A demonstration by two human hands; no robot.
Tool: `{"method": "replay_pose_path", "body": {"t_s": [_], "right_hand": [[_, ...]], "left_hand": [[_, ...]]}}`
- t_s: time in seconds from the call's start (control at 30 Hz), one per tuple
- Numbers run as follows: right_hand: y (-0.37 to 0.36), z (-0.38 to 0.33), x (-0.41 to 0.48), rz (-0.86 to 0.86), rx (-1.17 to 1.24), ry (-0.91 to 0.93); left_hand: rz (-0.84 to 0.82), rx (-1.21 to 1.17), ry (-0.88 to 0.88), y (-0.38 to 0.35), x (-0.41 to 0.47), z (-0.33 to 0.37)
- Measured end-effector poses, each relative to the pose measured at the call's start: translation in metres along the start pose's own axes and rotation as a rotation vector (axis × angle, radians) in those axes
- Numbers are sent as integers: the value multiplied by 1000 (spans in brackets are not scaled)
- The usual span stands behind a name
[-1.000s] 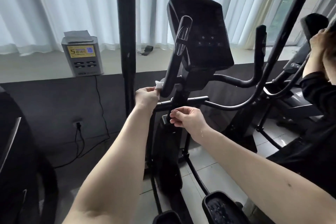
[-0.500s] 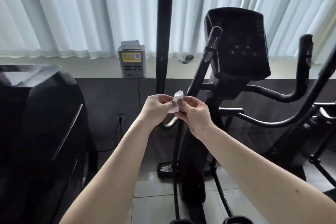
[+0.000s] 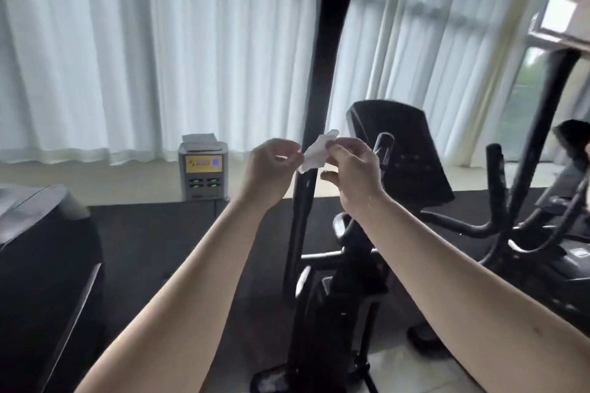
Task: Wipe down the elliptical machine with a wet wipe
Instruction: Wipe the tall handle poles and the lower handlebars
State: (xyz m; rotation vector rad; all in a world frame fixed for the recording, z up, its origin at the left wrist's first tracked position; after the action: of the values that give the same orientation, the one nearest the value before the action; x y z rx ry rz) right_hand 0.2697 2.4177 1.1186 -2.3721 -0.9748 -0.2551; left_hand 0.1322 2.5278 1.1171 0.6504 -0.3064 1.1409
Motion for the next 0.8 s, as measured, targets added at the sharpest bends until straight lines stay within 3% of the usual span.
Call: {"method": "replay_pose_path", "body": {"t_s": [0.17, 0.37, 0.53, 0.8], "right_hand": [[-32, -40, 19, 112, -85, 253], [-78, -149, 33, 291, -457, 755], [-122, -182, 61, 163, -759, 998], [-123, -126, 48, -91, -1146, 1003]], "left_hand": [[-12, -62, -96, 14, 53, 24], [-76, -59, -168, 9, 108, 63], [-136, -76, -206, -8, 116, 67], [-220, -161, -266, -11, 119, 63]]}}
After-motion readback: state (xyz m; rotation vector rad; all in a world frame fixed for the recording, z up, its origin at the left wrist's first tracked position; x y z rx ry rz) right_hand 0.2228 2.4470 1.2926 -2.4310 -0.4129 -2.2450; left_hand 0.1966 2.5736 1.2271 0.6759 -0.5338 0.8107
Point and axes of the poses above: each hand's wrist, its own x-axis towards the middle knuckle, its own y-axis out of the back of the hand, z = x × y, the point moved 7 cm from there along x, towards the middle knuckle, and after that the axes turned 12 degrees about x, right-handed, at the moved point
